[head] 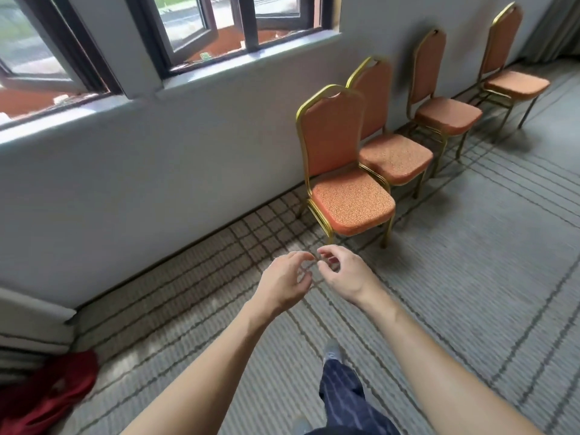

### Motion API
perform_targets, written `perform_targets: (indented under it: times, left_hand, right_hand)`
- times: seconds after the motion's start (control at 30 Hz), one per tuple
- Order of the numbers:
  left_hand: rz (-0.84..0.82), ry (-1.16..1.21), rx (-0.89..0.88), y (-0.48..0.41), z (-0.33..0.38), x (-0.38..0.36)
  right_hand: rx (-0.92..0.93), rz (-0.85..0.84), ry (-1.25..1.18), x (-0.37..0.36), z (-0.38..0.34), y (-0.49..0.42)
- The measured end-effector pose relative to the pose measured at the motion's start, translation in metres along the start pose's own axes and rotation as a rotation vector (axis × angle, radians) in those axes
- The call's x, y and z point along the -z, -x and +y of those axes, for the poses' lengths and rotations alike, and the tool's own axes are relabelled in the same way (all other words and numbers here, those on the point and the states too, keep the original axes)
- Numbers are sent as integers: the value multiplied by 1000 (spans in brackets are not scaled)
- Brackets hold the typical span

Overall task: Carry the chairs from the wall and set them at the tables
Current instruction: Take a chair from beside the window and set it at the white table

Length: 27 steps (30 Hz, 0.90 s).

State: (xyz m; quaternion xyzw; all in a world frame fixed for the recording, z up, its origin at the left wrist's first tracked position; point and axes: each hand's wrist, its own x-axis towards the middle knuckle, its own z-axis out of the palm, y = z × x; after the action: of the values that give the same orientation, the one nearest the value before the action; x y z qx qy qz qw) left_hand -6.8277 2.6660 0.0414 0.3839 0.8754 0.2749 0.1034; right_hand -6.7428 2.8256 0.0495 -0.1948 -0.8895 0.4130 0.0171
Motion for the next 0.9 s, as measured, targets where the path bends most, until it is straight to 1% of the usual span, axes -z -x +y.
perform_targets:
  times: [0.2, 0.33, 0.5, 0.67, 0.8, 0.9]
  left_hand:
    - [-46, 38, 92, -124, -49, 9]
    - [-30, 56, 172, -212, -80, 29]
    - [11, 55, 179, -310, -114, 57]
    - [12, 57, 123, -416, -149, 70]
    - [-26, 53, 61, -513, -193, 76]
    - [-60, 69, 4, -574, -214, 85]
  right_hand:
    - [13, -14, -32, 3, 10, -150]
    - [5, -41, -47, 6, 13, -257]
    - [28, -77, -41, 20, -6, -369]
    - [9, -66, -33, 36, -10, -472]
    - [-76, 19, -93, 43, -5, -557]
    - [-132, 61, -86, 49, -2, -609]
